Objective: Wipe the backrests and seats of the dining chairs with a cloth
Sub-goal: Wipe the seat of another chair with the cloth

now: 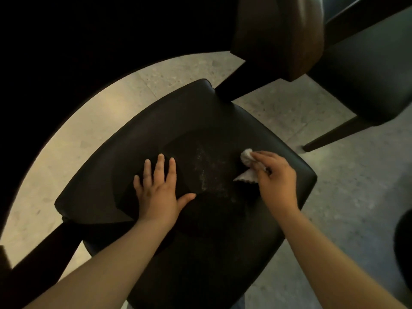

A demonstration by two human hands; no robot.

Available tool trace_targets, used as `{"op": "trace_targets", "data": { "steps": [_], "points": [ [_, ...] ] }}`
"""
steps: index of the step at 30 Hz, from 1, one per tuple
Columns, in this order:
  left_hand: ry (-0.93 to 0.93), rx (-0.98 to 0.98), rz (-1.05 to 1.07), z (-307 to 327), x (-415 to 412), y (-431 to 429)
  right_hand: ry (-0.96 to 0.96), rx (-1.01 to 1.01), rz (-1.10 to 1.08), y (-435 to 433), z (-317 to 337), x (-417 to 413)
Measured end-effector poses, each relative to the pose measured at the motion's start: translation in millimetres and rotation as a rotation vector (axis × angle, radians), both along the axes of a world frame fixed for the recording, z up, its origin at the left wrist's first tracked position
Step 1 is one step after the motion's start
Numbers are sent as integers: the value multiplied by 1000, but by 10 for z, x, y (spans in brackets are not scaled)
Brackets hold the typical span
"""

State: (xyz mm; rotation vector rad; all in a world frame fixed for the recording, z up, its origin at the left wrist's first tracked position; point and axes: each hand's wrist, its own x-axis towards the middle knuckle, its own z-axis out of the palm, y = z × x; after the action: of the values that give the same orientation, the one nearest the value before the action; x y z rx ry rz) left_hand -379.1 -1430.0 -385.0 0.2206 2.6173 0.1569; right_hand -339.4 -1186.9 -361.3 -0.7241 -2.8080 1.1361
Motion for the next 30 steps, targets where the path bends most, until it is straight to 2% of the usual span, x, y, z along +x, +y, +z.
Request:
{"op": "trace_targets", "data": {
  "steps": [3, 8, 12, 20, 25, 30],
  "points": [
    [-47, 7, 7, 93, -22, 35, 13, 24, -109, 126, 80, 16],
    [-93, 58, -12, 262, 95, 178, -8, 30, -165, 261, 95, 61],
    [-210, 6, -23, 263, 345, 237, -6, -8, -226, 384, 72, 60],
    [-238, -70, -13, 90, 434, 250, 20, 5, -113, 584, -99, -248],
    [-277, -118, -8, 57, 414, 285, 52, 14, -104, 318, -212, -120],
    [-322, -148, -8, 61, 403, 313, 28, -16, 150, 158, -165, 141]
  ]
}}
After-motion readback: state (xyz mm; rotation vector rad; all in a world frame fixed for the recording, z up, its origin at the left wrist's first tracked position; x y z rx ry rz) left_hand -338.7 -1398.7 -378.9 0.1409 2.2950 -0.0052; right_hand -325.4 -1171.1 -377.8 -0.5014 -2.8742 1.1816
